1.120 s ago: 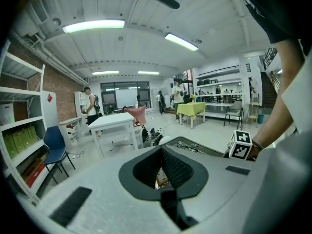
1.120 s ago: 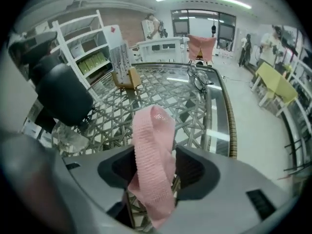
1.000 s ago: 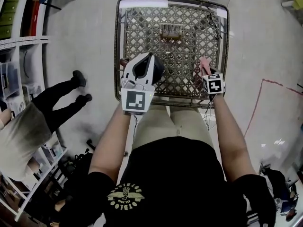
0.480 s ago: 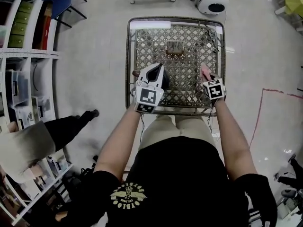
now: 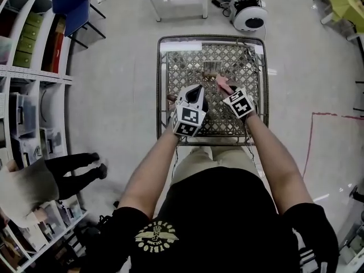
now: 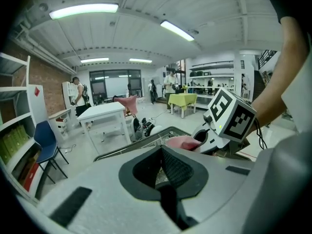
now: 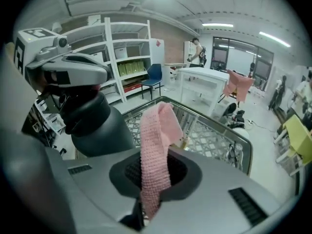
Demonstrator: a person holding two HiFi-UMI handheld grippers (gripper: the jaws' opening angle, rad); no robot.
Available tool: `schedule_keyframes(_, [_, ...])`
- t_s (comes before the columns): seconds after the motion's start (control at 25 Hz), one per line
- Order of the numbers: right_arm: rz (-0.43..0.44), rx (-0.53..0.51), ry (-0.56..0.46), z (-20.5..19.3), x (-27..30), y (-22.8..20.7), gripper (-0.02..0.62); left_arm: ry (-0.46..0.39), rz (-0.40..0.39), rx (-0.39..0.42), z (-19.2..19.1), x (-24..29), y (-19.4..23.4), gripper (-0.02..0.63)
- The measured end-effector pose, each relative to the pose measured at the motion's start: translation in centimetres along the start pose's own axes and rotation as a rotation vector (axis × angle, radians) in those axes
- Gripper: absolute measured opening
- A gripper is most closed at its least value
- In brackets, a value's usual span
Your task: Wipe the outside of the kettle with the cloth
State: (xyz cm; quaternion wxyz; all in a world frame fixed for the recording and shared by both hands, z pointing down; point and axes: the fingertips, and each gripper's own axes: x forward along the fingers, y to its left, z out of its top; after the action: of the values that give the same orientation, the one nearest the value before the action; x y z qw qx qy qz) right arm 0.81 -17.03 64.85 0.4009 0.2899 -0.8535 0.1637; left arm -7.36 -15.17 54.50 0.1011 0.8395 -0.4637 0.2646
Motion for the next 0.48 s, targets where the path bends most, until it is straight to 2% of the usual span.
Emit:
schedule_keyframes(0.2, [0.040,-0.107,0.042,1.2,1.8,1.9,0.026,0.017,0.021,0.037,0.2,0.4,-0.2,-0.003])
schedule_keyframes(0.48, [0.073,-0.121,0.077,1.8,3.6,4.3,0.026,0.022,0.006,0.044,0.5,0.4,0.0,-0.003])
